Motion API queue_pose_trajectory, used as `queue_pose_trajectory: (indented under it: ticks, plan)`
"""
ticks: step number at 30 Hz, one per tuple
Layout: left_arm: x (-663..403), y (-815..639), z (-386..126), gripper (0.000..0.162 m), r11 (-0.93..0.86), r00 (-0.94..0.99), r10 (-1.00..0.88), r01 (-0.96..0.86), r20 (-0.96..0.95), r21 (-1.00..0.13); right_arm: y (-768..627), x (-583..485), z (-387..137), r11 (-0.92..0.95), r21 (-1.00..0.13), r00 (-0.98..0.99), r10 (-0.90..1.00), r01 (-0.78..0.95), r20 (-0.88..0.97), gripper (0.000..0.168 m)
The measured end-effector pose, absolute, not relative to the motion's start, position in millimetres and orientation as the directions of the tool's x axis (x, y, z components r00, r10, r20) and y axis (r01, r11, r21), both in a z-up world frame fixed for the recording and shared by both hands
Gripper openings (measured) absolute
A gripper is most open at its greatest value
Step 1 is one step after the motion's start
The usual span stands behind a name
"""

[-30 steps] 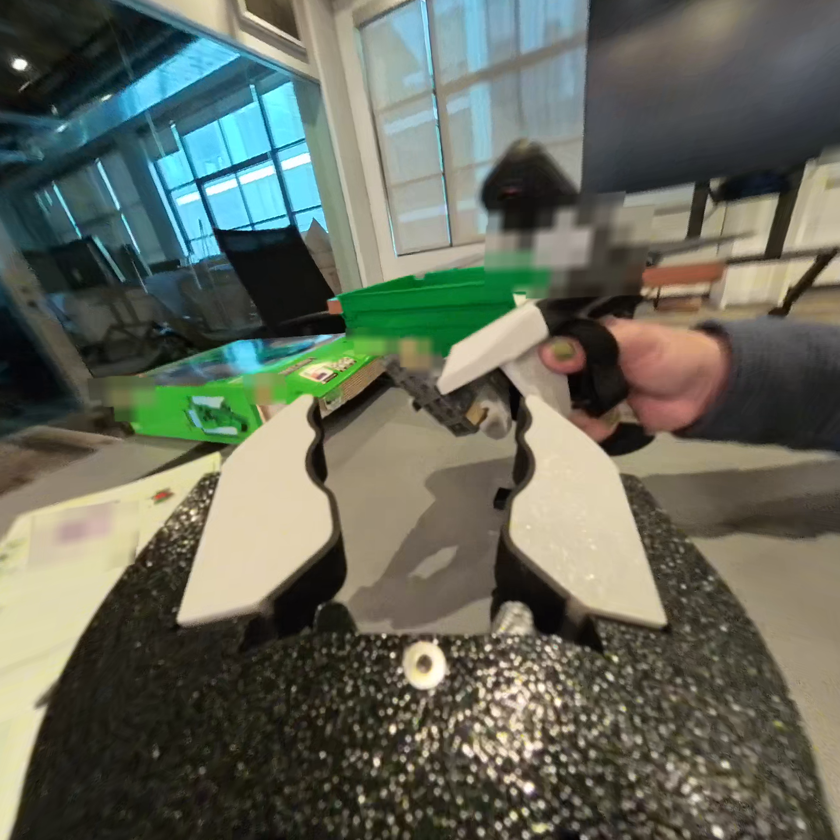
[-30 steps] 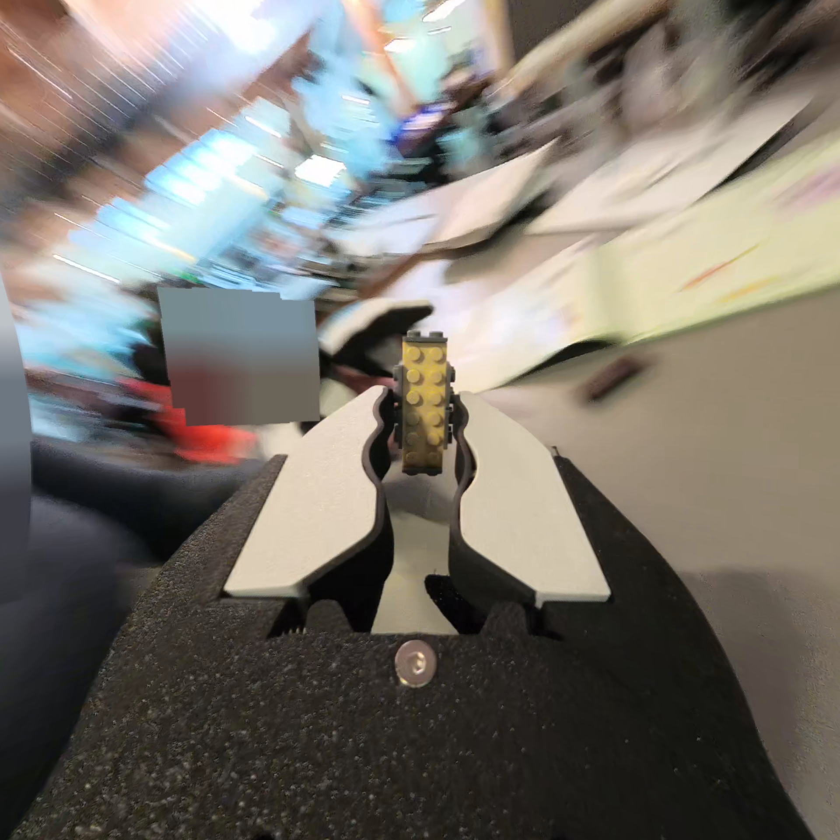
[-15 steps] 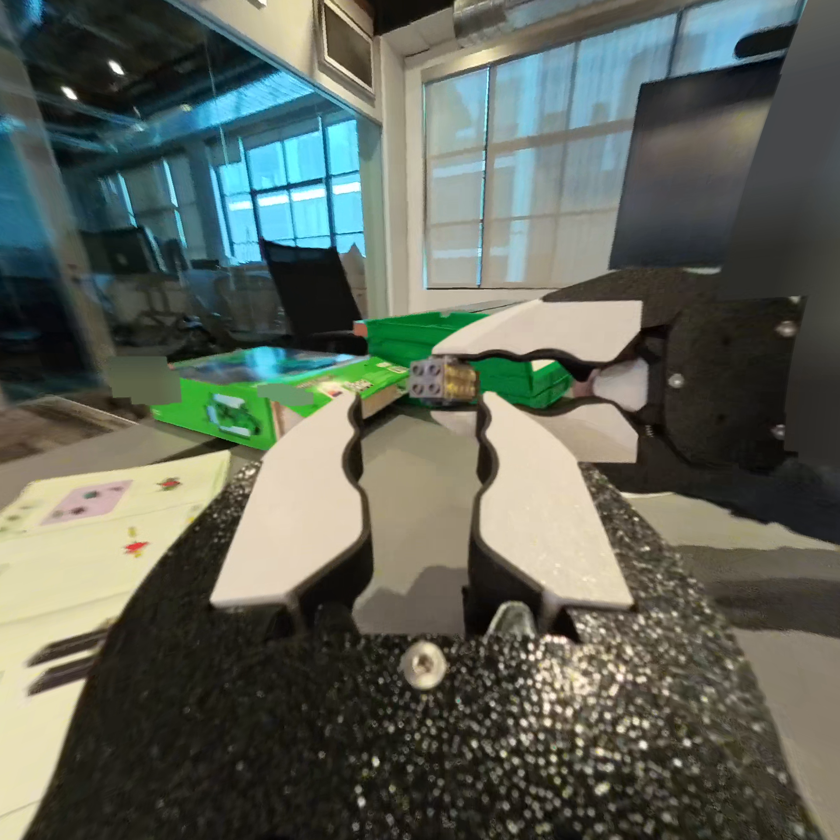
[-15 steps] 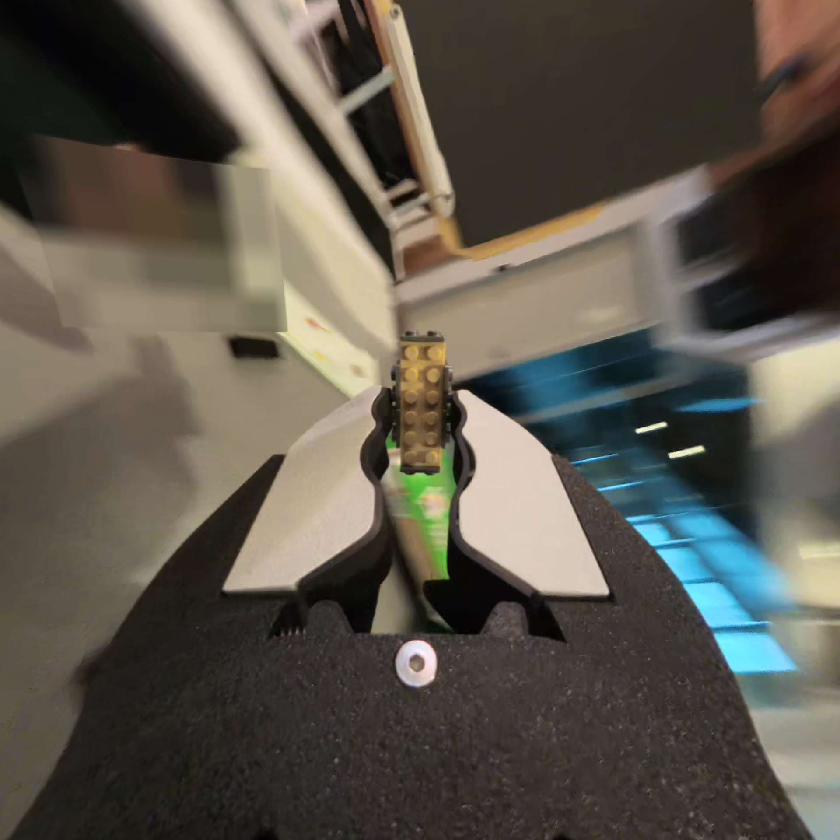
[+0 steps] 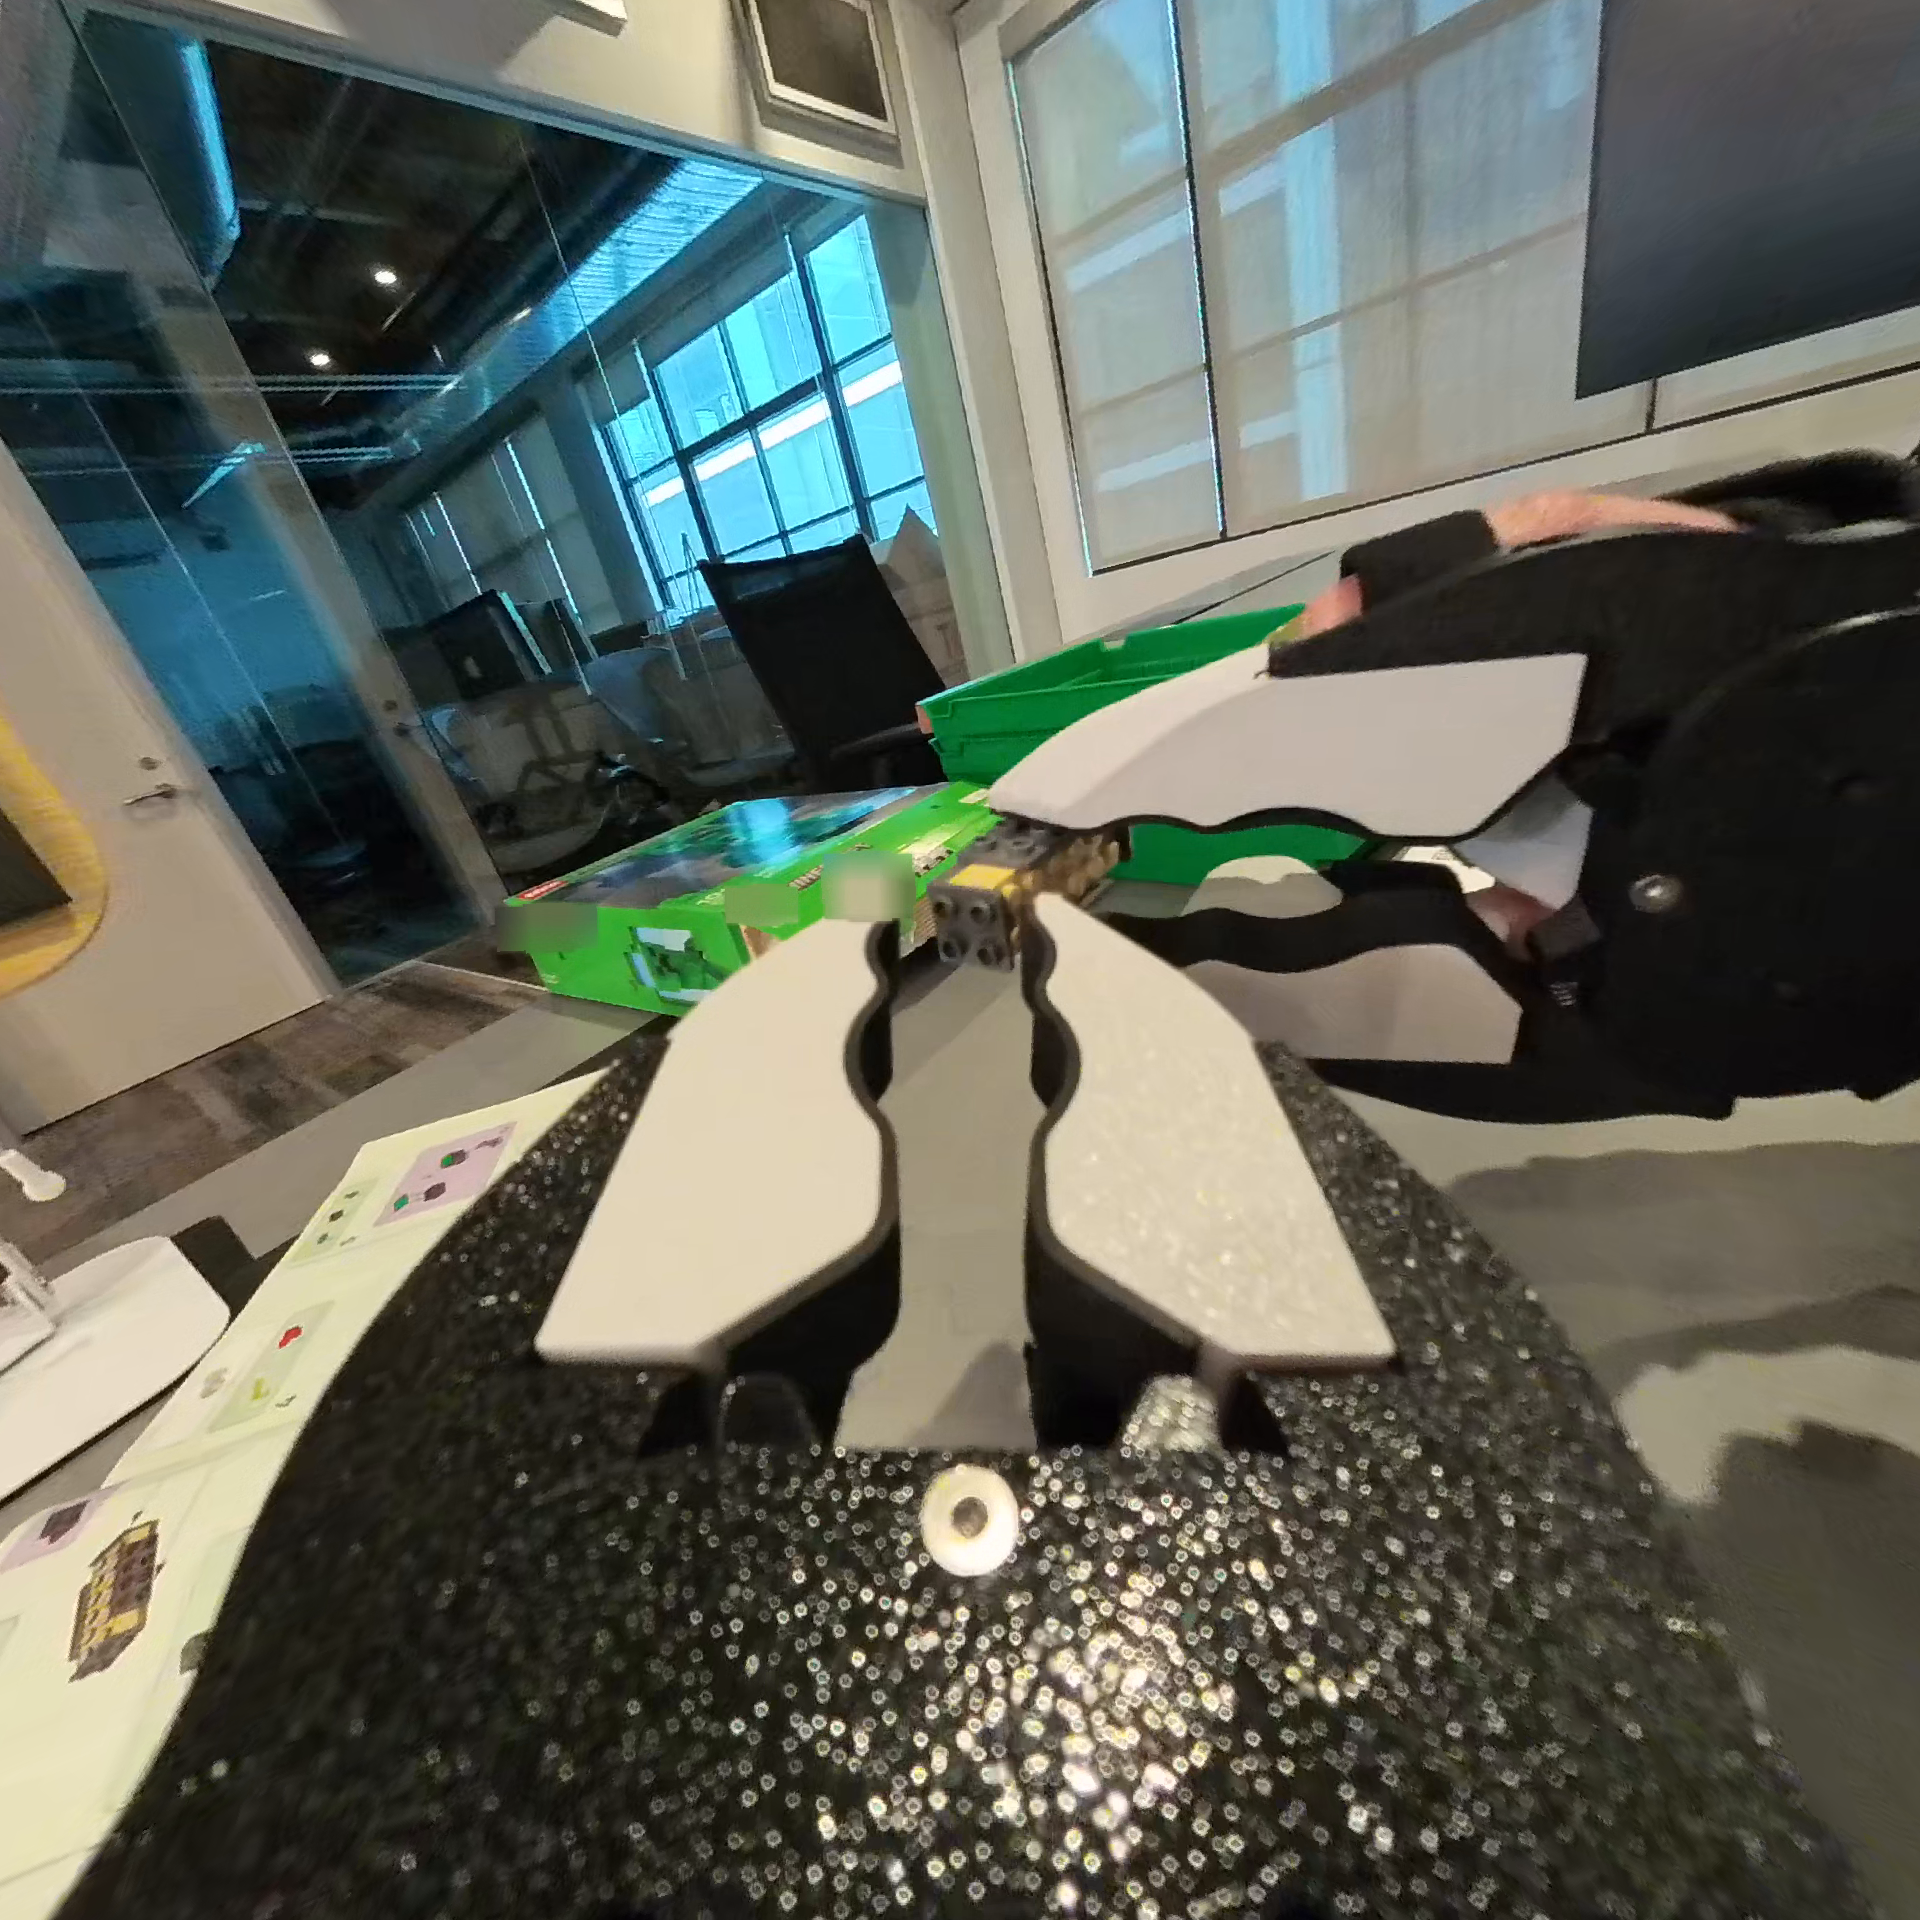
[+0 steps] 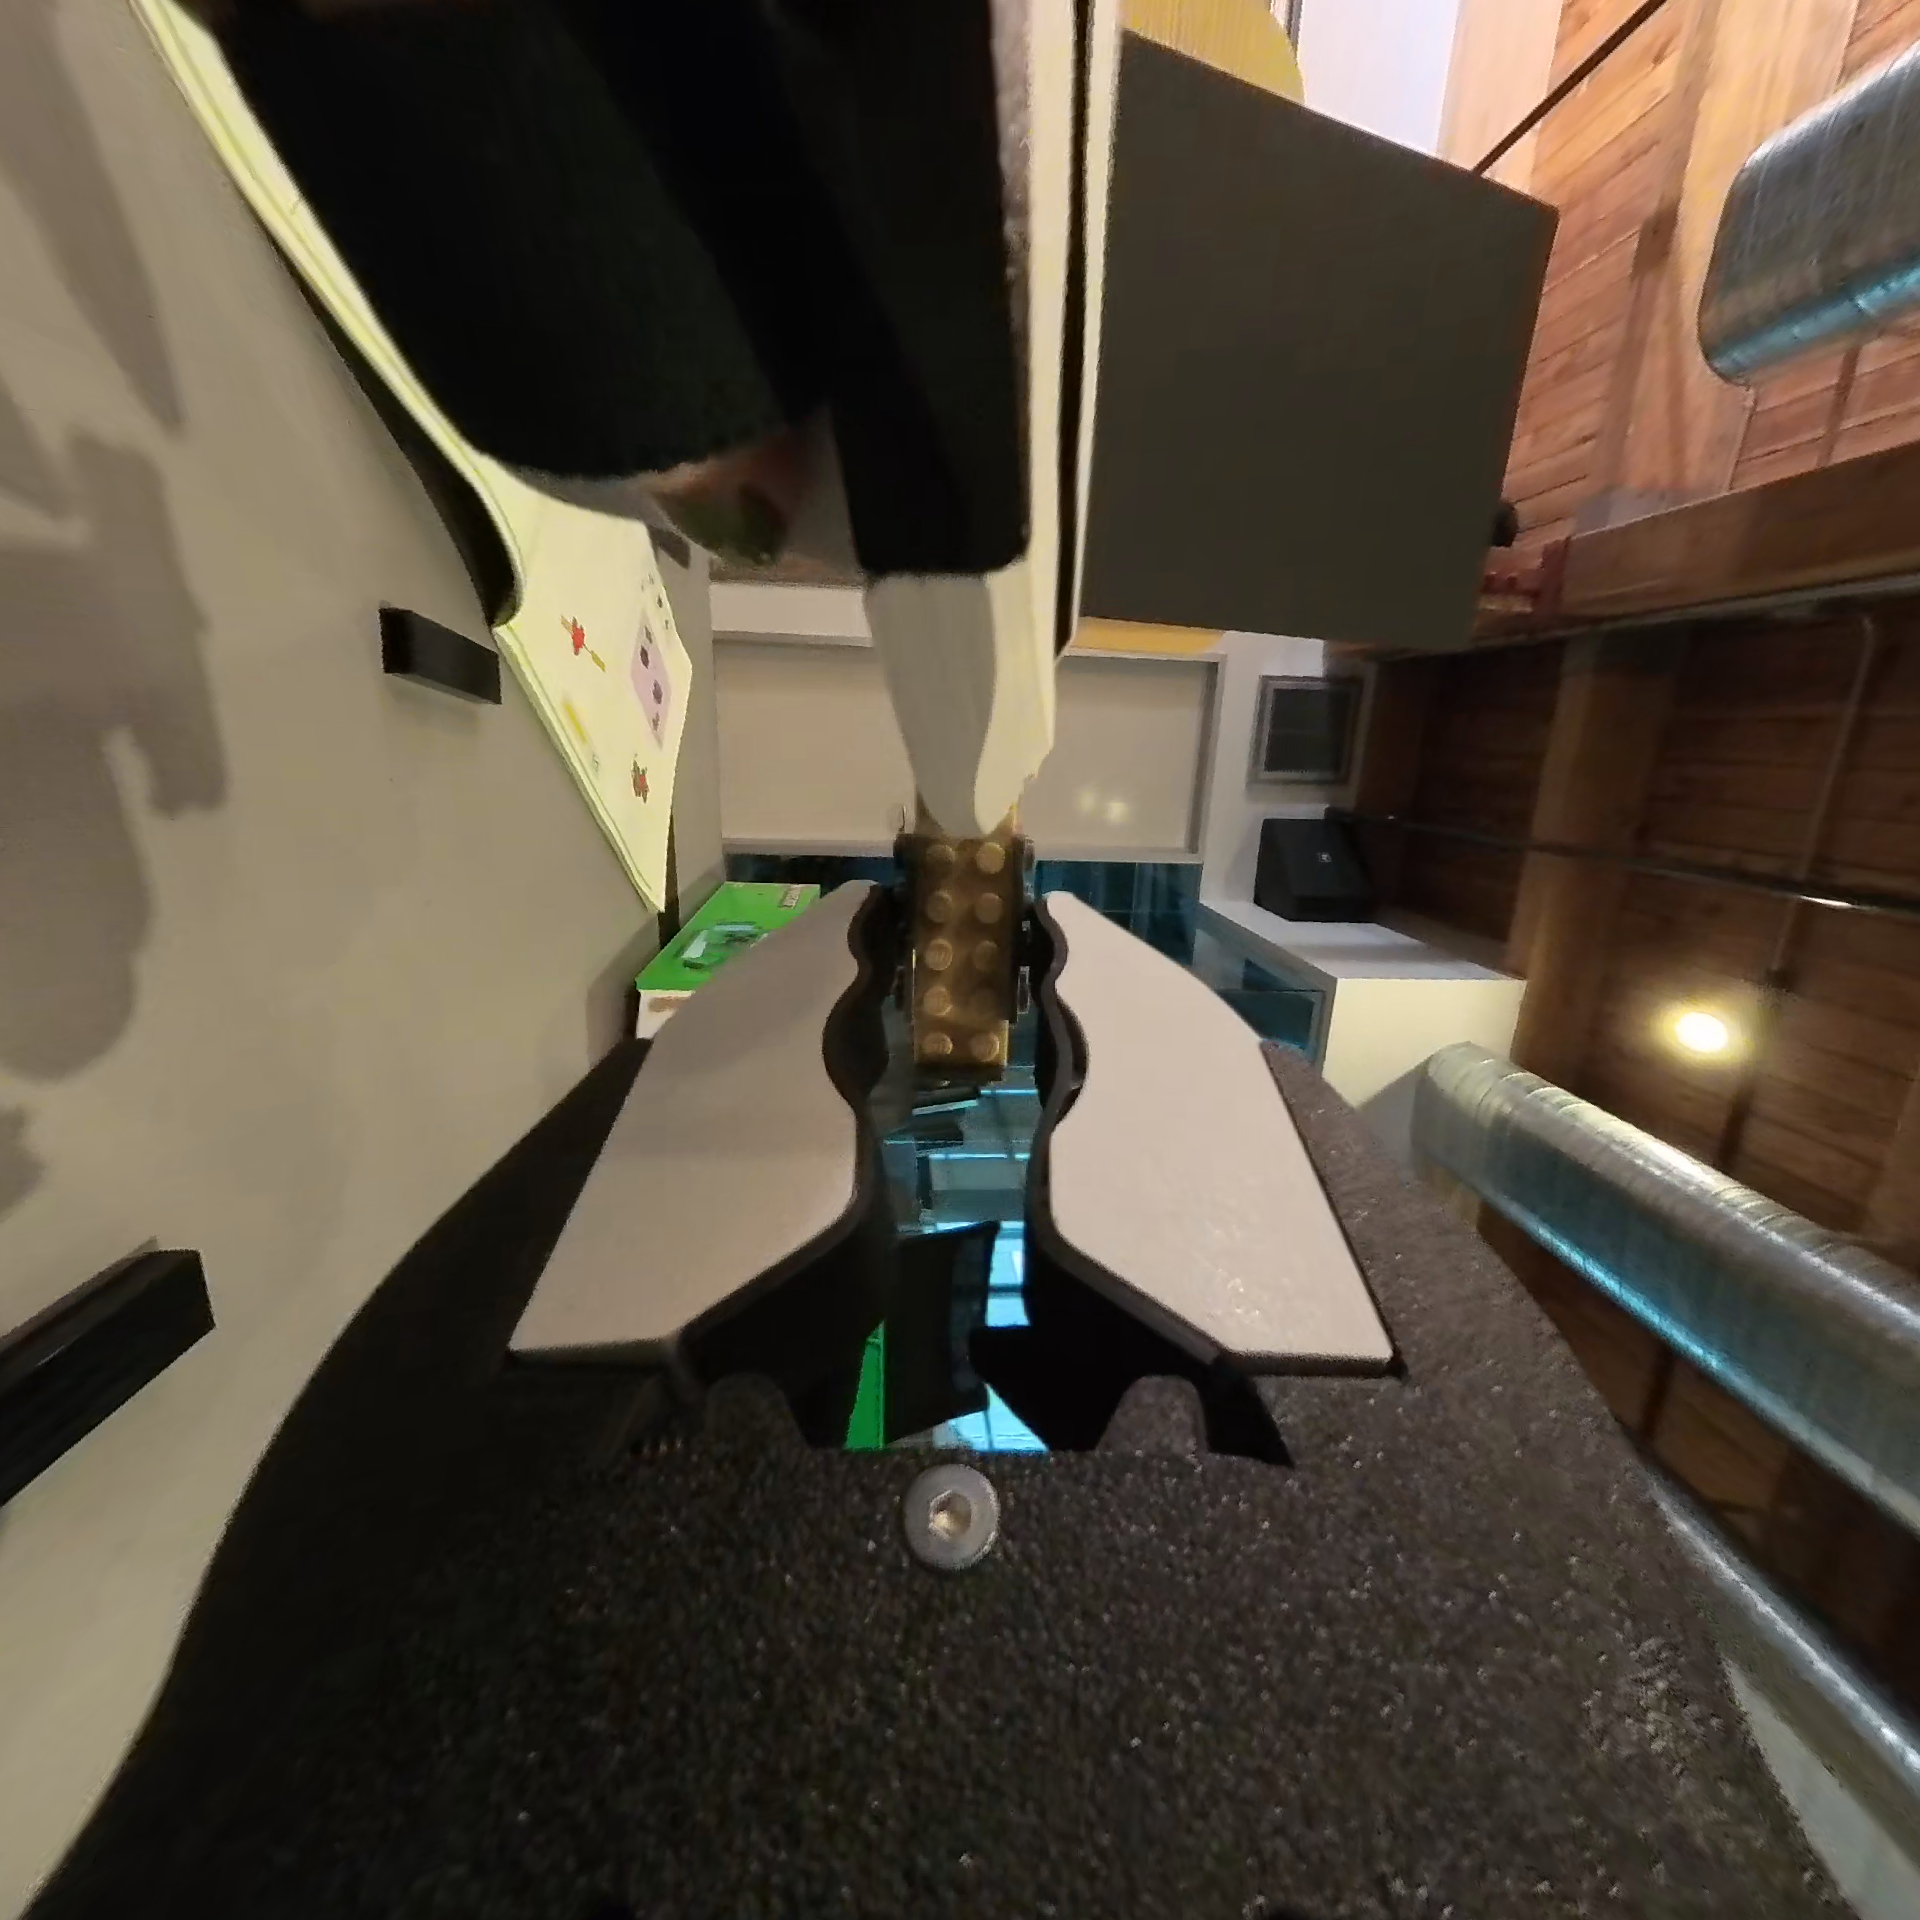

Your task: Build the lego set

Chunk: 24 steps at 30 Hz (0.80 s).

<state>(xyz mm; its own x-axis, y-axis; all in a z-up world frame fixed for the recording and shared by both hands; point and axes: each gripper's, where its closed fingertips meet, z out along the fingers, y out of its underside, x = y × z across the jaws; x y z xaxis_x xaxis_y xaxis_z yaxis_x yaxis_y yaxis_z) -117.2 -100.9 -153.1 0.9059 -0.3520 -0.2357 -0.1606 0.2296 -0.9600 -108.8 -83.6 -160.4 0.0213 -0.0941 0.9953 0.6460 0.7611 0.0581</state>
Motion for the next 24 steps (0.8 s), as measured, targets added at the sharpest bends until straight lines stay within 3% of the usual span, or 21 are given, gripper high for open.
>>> queue_pose_trajectory:
  ticks: [24]
  plan:
    - [-111.5,-100.9,-156.8,0.019,0.255,0.88,-0.355,-0.232,-0.314,-0.939,-85.1,-109.3,-165.2,0.774,0.109,-0.021,-0.123,0.624,0.992,0.024]
